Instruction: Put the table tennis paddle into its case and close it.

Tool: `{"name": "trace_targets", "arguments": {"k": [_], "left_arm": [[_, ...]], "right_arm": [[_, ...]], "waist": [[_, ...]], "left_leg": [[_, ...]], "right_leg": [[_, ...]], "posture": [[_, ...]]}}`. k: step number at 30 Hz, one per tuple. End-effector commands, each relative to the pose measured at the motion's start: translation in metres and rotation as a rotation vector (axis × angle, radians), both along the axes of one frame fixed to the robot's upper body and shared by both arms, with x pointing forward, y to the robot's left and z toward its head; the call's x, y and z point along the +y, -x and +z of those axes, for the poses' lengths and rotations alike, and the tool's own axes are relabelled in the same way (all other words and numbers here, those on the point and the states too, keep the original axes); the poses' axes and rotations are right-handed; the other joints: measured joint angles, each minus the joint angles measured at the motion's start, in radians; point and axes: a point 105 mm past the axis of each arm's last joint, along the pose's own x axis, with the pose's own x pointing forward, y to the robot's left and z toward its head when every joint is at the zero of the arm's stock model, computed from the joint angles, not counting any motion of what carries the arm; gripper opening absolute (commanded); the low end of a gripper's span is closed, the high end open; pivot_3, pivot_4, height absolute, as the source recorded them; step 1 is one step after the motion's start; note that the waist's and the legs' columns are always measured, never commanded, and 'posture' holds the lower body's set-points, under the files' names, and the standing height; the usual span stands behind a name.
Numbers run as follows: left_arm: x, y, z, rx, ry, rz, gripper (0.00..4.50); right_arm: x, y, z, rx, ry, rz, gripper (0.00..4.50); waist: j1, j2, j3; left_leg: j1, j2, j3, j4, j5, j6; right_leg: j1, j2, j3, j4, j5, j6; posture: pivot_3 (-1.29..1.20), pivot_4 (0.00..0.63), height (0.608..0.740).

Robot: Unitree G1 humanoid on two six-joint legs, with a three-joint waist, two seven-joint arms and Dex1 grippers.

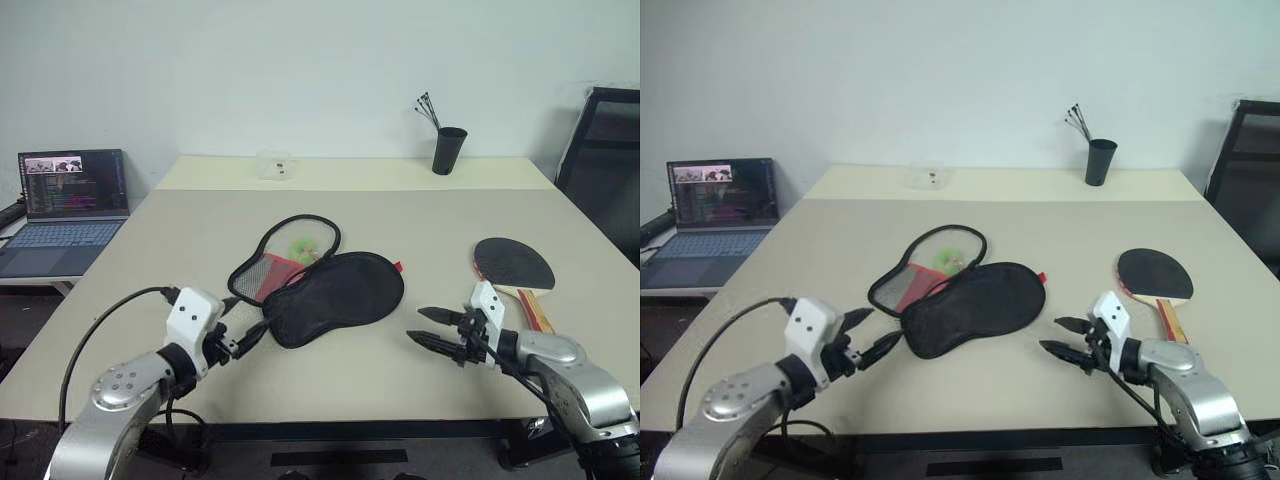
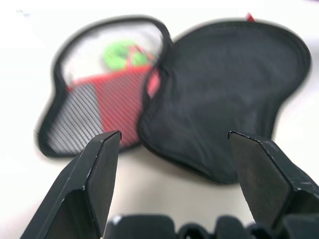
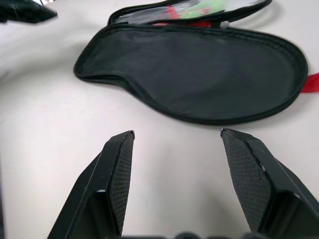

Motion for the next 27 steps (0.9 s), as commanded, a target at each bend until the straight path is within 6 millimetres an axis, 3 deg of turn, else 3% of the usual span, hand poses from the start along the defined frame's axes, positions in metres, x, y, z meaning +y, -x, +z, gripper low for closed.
{"name": "trace_targets", "arguments": {"k": [1,4,7,12,17,21,27], "left_arm": [[0.000,-0.005,0.011,-0.057,-0.007,-0.031,3.76],[0.000,-0.011,0.011,-0.074,-0.018,-0.051,3.76],[-0.003,-0.017,0.017,-0.079,0.023,-0.094,3.76],[-0.003,-0.027,0.019,-0.066,-0.012,-0.178,3.76],[-0.003,-0.025,0.023,0.000,0.026,-0.282,3.76],[-0.011,-0.026,0.018,0.060,0.026,-0.360,4.45],[-0.028,-0.045,0.008,0.056,-0.059,-0.453,4.45]], "right_arm": [[-0.006,0.005,0.016,-0.039,0.019,0.004,3.01],[-0.010,0.003,0.016,-0.045,0.034,-0.015,3.01],[-0.006,0.003,0.034,-0.080,0.017,-0.002,3.01],[-0.004,0.014,0.047,-0.089,0.027,0.049,3.01],[0.000,0.017,0.053,-0.103,0.032,0.098,3.01],[-0.002,0.015,0.056,-0.125,0.021,0.070,3.04],[-0.005,0.016,0.049,-0.127,0.011,0.033,3.04]], "waist": [[0.002,0.000,0.000],[0.010,0.000,0.000],[0.011,0.000,0.000],[0.013,0.000,0.000],[0.013,-0.001,0.000],[0.012,-0.001,0.000],[0.016,-0.001,0.000]], "left_leg": [[0.000,0.000,0.000,0.000,0.000,0.000],[0.000,0.000,0.000,0.000,0.000,0.000],[0.000,0.000,0.000,0.000,0.000,0.000],[0.000,0.000,0.002,0.000,0.000,0.000],[0.000,0.000,0.003,0.000,0.000,0.000],[0.000,0.000,0.002,0.000,0.000,0.000],[-0.001,0.000,0.003,0.000,0.000,0.000]], "right_leg": [[0.000,0.000,0.000,0.000,0.000,0.000],[0.000,0.000,-0.001,0.000,-0.001,-0.004],[0.000,0.000,0.000,-0.001,-0.001,-0.004],[0.000,0.001,0.000,-0.001,0.001,-0.001],[0.000,0.001,0.000,-0.002,0.001,-0.001],[0.000,0.001,0.000,-0.002,0.001,-0.001],[0.000,0.002,-0.001,-0.002,0.001,-0.001]], "posture": [[0.00,0.150,0.740],[0.00,0.150,0.740],[0.00,0.150,0.740],[0.00,0.150,0.740],[0.00,0.150,0.740],[0.00,0.150,0.740],[0.00,0.150,0.740]]}}
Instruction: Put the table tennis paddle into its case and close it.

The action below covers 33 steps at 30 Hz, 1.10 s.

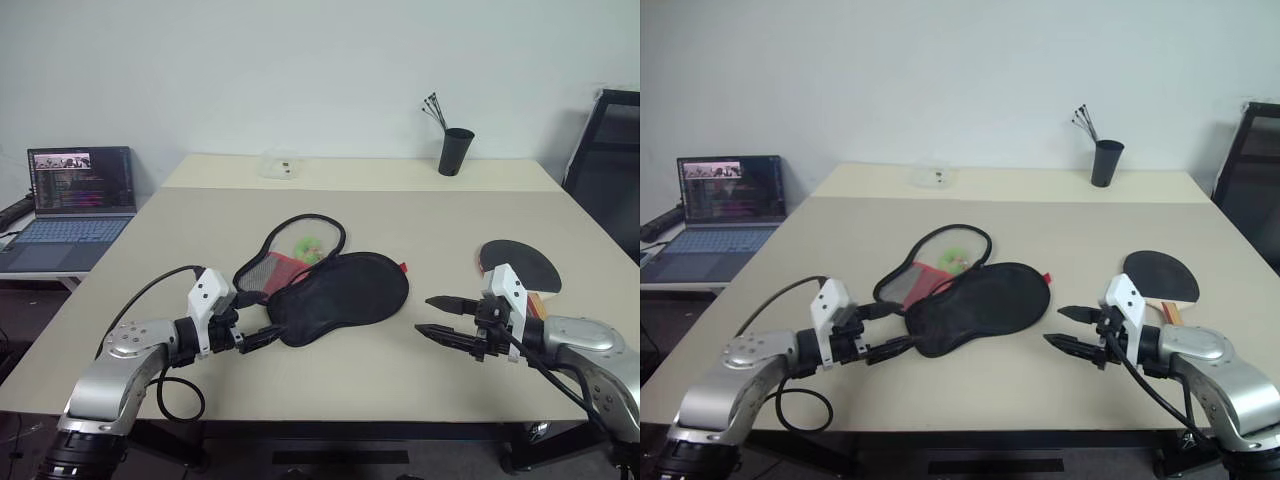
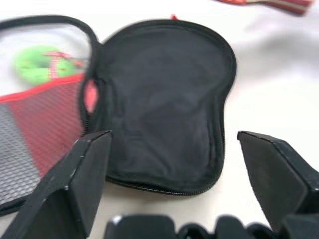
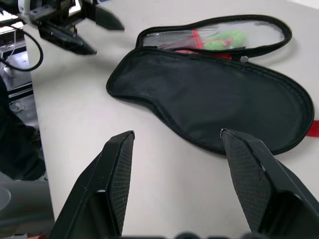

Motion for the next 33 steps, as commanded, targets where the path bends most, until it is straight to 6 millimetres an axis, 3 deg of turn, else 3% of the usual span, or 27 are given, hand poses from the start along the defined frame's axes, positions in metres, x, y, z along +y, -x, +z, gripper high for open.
{"name": "trace_targets", "arguments": {"k": [1,11,24,27,33], "left_arm": [[-0.011,-0.009,0.000,-0.051,-0.058,-0.077,4.45],[-0.029,-0.005,-0.020,-0.034,-0.165,-0.321,4.45],[-0.040,0.001,-0.037,-0.018,-0.222,-0.397,4.45],[-0.040,0.002,-0.041,-0.024,-0.235,-0.406,3.87],[-0.037,0.003,-0.046,-0.005,-0.215,-0.387,1.70]], "right_arm": [[0.003,0.002,0.008,-0.063,-0.021,-0.011,3.04],[0.003,0.006,0.000,-0.066,-0.042,-0.038,3.04],[0.003,0.008,-0.007,-0.067,-0.046,-0.064,3.04],[0.003,0.008,-0.006,-0.068,-0.045,-0.065,3.04],[0.002,0.007,-0.002,-0.079,-0.041,-0.075,3.04]], "waist": [[0.001,0.000,0.000],[-0.003,0.000,0.000],[-0.003,0.000,0.000],[-0.003,0.000,0.000],[-0.003,0.000,0.000]], "left_leg": [[0.000,0.000,0.000,0.000,0.000,0.000],[0.000,0.001,0.003,0.000,0.000,0.000],[0.000,0.000,0.004,0.001,0.000,0.000],[0.000,0.000,0.004,0.001,0.000,0.000],[0.000,0.000,0.004,0.001,0.000,0.000]], "right_leg": [[0.000,0.001,0.000,0.000,0.000,0.000],[-0.001,0.001,0.001,0.001,0.000,0.000],[-0.001,0.001,0.001,0.001,0.000,0.001],[-0.001,0.001,0.001,0.001,0.000,0.001],[-0.001,0.001,0.001,0.001,0.000,0.001]], "posture": [[0.00,0.150,0.740],[0.00,0.150,0.740],[0.00,0.150,0.740],[0.00,0.150,0.740],[0.00,0.150,0.740]]}}
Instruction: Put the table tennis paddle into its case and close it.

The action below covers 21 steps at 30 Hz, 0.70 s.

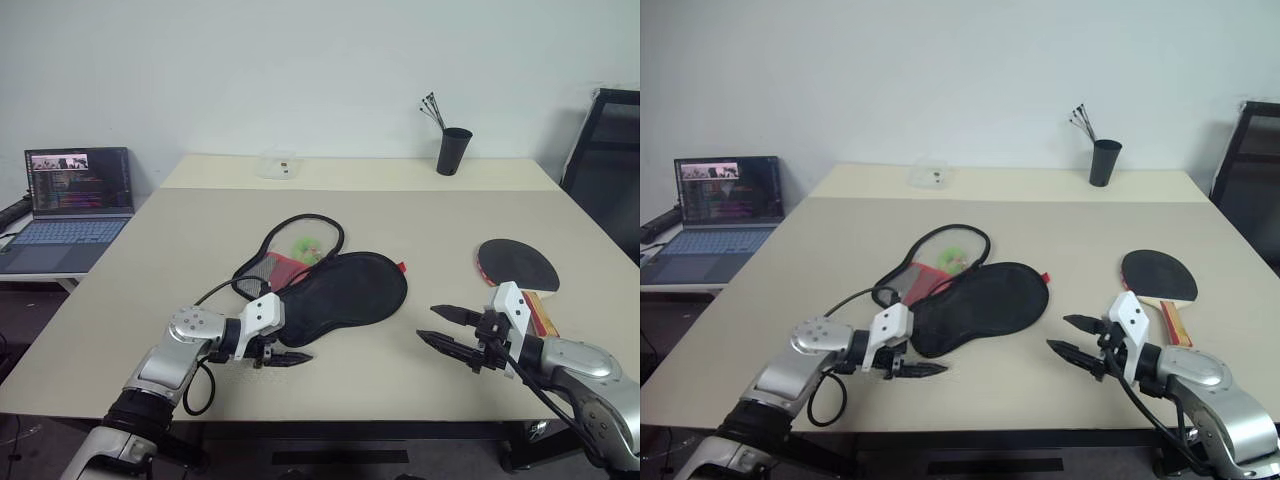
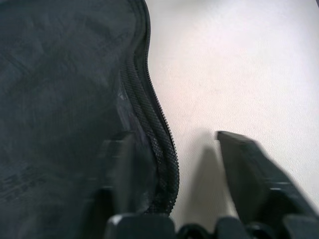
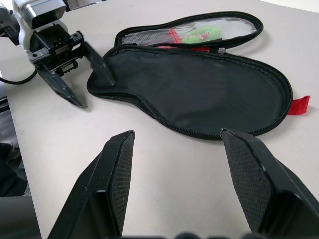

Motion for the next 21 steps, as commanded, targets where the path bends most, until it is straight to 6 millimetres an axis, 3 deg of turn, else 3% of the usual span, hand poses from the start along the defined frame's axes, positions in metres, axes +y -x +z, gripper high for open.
{"name": "trace_targets", "arguments": {"k": [1,5,8,15,21], "left_arm": [[-0.001,0.002,0.000,0.006,0.026,0.006,1.33],[-0.001,0.004,0.001,0.030,0.067,0.036,0.03],[-0.006,0.006,0.006,0.044,0.099,0.052,0.03],[-0.048,-0.012,0.016,0.101,0.198,0.178,0.03],[-0.106,-0.029,0.016,0.122,0.224,0.173,0.03]], "right_arm": [[0.004,0.002,0.014,-0.059,-0.001,0.014,3.04],[0.002,0.001,0.018,-0.066,0.001,0.004,3.04],[0.001,0.000,0.020,-0.070,0.004,-0.002,3.04],[-0.004,-0.004,0.025,-0.081,0.014,-0.025,3.04],[-0.004,-0.005,0.029,-0.088,0.021,-0.031,3.04]], "waist": [[0.000,0.000,0.000],[-0.001,0.000,0.000],[0.000,0.000,0.000],[0.002,0.000,0.000],[0.002,-0.001,-0.001]], "left_leg": [[0.000,0.000,0.000,0.000,0.000,0.000],[0.000,0.000,0.000,0.000,0.000,0.000],[0.000,0.000,0.000,0.000,0.000,0.000],[0.000,-0.001,-0.001,0.003,0.000,0.000],[-0.001,-0.002,-0.001,0.005,0.000,0.000]], "right_leg": [[0.000,0.000,0.000,0.000,0.000,0.000],[0.000,0.000,0.000,0.000,0.000,0.000],[0.000,0.000,0.000,0.000,0.000,0.000],[0.002,0.000,0.000,0.000,0.001,0.002],[0.002,0.000,0.000,0.000,0.002,0.004]], "posture": [[0.00,0.150,0.740],[0.00,0.150,0.740],[0.00,0.150,0.740],[0.00,0.150,0.740],[0.00,0.150,0.740]]}}
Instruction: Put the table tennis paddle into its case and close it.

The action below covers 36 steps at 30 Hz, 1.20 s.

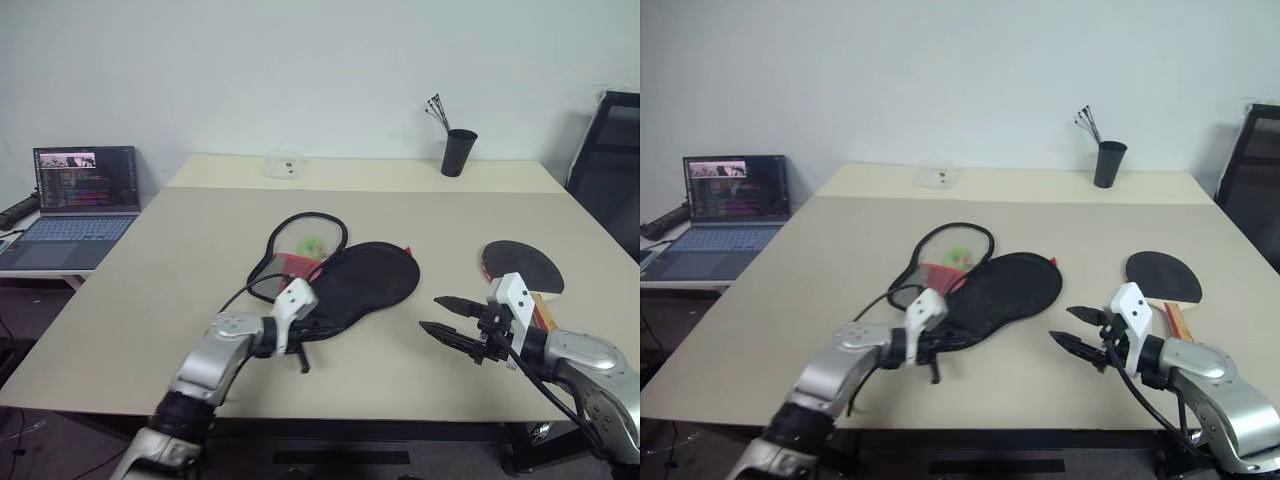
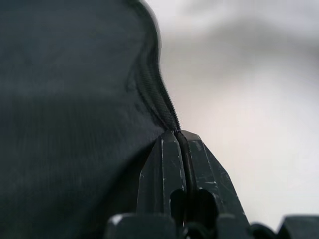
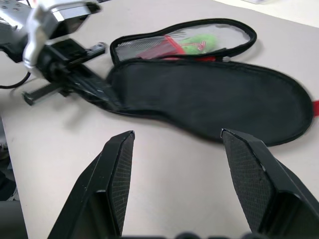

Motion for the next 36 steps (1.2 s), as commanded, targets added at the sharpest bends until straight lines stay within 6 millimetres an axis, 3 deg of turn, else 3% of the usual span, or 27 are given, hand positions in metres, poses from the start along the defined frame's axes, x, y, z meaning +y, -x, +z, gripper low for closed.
{"name": "trace_targets", "arguments": {"k": [1,6,10,12,15,22,26,29,33,36], "left_arm": [[-0.029,-0.013,0.004,-0.024,-0.008,0.005,0.03],[-0.070,-0.039,0.008,-0.048,0.003,0.056,0.03],[-0.087,-0.049,0.015,-0.075,0.017,0.082,0.03],[-0.086,-0.051,0.022,-0.073,0.044,0.083,0.03],[-0.069,-0.051,0.031,-0.094,0.064,0.066,0.62],[0.000,-0.053,0.054,-0.185,0.104,0.145,3.07],[0.041,-0.043,0.067,-0.221,0.158,0.164,4.42],[0.067,-0.036,0.069,-0.228,0.153,0.188,4.50],[0.093,-0.030,0.070,-0.239,0.127,0.219,4.50],[0.104,-0.027,0.072,-0.250,0.109,0.232,4.50]], "right_arm": [[0.000,0.002,0.017,-0.057,0.002,0.000,3.04],[0.001,0.004,0.023,-0.062,0.008,-0.007,3.04],[0.002,0.005,0.025,-0.063,0.008,-0.015,3.04],[0.001,0.006,0.026,-0.060,0.002,-0.020,3.04],[0.001,0.007,0.025,-0.047,-0.008,-0.029,3.04],[0.006,0.001,0.019,-0.017,-0.039,-0.054,3.04],[0.015,-0.007,0.008,0.059,-0.089,-0.071,3.04],[0.019,-0.019,-0.004,0.106,-0.084,-0.113,3.38],[0.024,-0.039,-0.015,0.149,-0.087,-0.208,4.46],[0.036,-0.046,-0.023,0.226,-0.118,-0.223,4.46]], "waist": [[0.000,0.000,0.000],[-0.001,-0.001,0.000],[-0.003,-0.001,0.000],[-0.004,-0.001,0.000],[-0.008,-0.001,0.000],[-0.012,-0.001,0.000],[-0.018,0.000,0.000],[-0.018,0.000,0.000],[-0.019,0.000,0.000],[-0.015,0.000,0.000]], "left_leg": [[0.000,0.000,0.000,0.000,0.000,0.000],[0.000,-0.002,0.000,0.000,0.000,0.000],[0.000,-0.002,0.001,-0.001,0.000,0.001],[0.000,-0.002,0.001,-0.001,-0.001,0.001],[0.000,-0.002,0.001,-0.001,-0.001,0.001],[0.000,0.001,0.000,-0.001,0.000,0.001],[0.000,0.002,-0.002,-0.001,0.000,0.001],[0.000,0.002,-0.002,-0.001,0.000,0.001],[0.000,0.003,-0.002,-0.001,0.000,0.001],[0.000,0.002,-0.002,-0.001,0.000,0.001]], "right_leg": [[0.000,0.000,0.001,0.000,0.000,0.000],[0.000,0.001,0.000,0.000,0.000,0.000],[-0.001,0.002,0.000,-0.001,0.000,0.000],[-0.001,0.003,0.000,-0.001,0.000,0.000],[-0.001,0.004,0.000,-0.001,0.000,0.000],[-0.001,0.007,0.000,0.000,0.000,0.000],[-0.001,0.006,0.001,0.000,0.000,0.000],[-0.001,0.005,0.001,0.001,0.000,0.000],[-0.001,0.004,0.002,0.001,0.000,-0.001],[-0.001,0.002,0.001,0.001,0.000,-0.001]], "posture": [[0.00,0.150,0.740],[0.00,0.150,0.740],[0.00,0.150,0.740],[0.00,0.150,0.740],[0.00,0.150,0.740],[0.00,0.150,0.740],[0.00,0.150,0.740],[0.00,0.150,0.740],[0.00,0.150,0.740],[0.00,0.150,0.740]]}}
